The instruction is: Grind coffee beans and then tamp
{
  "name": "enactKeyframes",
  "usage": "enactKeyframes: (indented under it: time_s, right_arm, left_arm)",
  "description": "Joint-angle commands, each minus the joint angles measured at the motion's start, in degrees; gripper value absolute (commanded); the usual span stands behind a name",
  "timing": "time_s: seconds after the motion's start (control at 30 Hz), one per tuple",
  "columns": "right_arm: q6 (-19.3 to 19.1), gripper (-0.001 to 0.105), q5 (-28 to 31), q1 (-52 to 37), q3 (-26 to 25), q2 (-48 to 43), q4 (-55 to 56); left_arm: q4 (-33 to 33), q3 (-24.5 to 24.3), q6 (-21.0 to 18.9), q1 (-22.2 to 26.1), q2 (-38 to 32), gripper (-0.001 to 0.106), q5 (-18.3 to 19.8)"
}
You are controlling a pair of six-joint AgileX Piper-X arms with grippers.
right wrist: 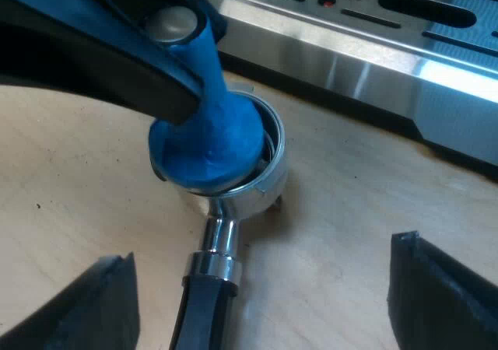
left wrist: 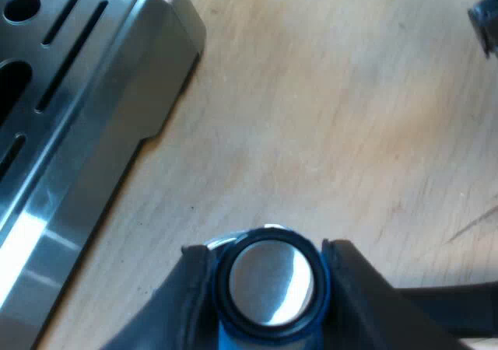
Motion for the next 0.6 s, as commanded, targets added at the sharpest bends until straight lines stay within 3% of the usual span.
enactKeyframes:
  time_s: [0.03,0.3,0.6]
  right_arm:
    - [-0.15,0.067,0.16,-0.31,-0.16,-0.33,-0.43]
    - [-0.15,0.067,0.16,-0.31,-0.16,-0.33,-0.43]
    - [-0.15,0.067,-0.05,-0.31,-0.16,-0.33,-0.43]
  left_arm:
    - [-2.00,-0.41,0.44,-0.06,0.01,0.015,-0.57]
    - [-3.53,0.25,0.44,-0.06,0.01,0.015,-1.02]
    - [-3.96,4.41,0.44,-0.06,0.01,0.015,-1.00]
